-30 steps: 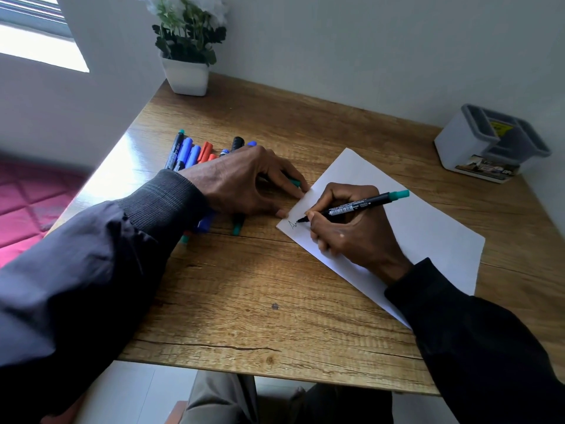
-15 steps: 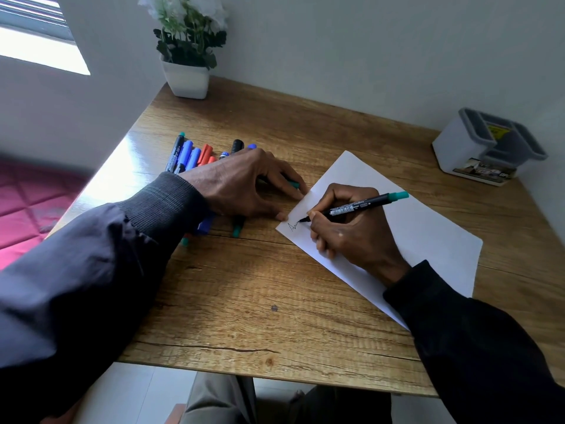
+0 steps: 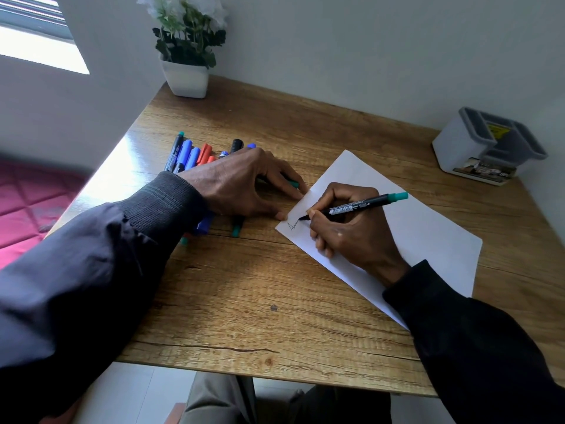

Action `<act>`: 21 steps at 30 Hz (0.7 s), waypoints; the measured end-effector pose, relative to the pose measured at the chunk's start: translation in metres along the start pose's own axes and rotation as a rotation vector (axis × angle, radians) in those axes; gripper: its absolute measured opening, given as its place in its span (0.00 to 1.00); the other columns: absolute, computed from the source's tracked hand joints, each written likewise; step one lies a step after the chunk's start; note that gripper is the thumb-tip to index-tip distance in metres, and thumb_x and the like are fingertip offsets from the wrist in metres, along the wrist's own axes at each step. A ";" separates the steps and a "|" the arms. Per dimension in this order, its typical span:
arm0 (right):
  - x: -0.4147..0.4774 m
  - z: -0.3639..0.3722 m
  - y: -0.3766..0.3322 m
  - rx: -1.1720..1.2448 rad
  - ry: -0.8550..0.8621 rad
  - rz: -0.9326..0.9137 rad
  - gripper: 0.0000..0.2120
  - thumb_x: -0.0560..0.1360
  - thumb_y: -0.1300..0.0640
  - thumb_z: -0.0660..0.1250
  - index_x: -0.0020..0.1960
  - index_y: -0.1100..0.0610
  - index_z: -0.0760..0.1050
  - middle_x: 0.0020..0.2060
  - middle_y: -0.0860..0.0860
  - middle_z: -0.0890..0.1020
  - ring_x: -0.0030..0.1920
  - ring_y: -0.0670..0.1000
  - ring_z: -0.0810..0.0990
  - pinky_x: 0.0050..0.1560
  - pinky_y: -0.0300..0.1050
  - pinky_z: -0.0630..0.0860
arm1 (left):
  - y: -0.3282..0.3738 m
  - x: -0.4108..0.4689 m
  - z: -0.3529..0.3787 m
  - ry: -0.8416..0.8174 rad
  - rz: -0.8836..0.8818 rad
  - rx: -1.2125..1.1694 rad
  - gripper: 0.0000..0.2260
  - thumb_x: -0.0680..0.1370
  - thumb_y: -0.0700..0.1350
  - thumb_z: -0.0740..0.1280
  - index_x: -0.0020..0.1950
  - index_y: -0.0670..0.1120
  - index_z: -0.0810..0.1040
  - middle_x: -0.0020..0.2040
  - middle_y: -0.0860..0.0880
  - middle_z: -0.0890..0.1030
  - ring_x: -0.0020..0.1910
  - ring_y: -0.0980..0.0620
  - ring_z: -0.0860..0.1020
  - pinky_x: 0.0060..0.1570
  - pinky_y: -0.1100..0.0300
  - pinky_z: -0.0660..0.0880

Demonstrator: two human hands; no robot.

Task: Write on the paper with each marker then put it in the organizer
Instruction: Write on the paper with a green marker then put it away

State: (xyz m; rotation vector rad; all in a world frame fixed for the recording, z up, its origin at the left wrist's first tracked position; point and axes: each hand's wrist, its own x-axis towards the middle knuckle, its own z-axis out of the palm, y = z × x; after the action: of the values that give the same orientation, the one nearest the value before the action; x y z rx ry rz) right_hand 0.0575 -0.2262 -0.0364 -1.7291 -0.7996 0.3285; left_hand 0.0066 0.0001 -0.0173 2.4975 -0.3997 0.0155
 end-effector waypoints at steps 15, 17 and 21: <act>0.000 0.000 0.000 0.011 0.020 0.008 0.09 0.74 0.72 0.70 0.36 0.66 0.75 0.26 0.60 0.80 0.22 0.55 0.77 0.23 0.41 0.71 | 0.001 -0.001 -0.001 -0.012 0.017 0.012 0.19 0.73 0.52 0.75 0.64 0.55 0.82 0.63 0.66 0.74 0.64 0.67 0.69 0.56 0.85 0.61; 0.000 -0.001 0.001 0.045 0.042 0.044 0.10 0.76 0.71 0.70 0.37 0.66 0.75 0.26 0.61 0.80 0.22 0.56 0.77 0.23 0.42 0.71 | 0.000 -0.001 0.000 -0.017 0.008 0.015 0.19 0.73 0.52 0.75 0.64 0.56 0.81 0.64 0.66 0.74 0.64 0.67 0.69 0.55 0.85 0.62; -0.001 -0.002 0.001 0.058 0.004 0.036 0.08 0.76 0.72 0.69 0.38 0.68 0.75 0.27 0.62 0.80 0.22 0.56 0.78 0.23 0.43 0.72 | 0.000 -0.001 0.000 -0.014 0.010 0.005 0.19 0.74 0.51 0.75 0.64 0.56 0.81 0.64 0.66 0.74 0.64 0.69 0.68 0.56 0.86 0.61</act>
State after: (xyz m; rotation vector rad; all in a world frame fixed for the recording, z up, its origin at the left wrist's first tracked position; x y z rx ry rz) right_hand 0.0585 -0.2283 -0.0369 -1.6908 -0.7495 0.3686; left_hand 0.0058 0.0009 -0.0172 2.5015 -0.4182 0.0029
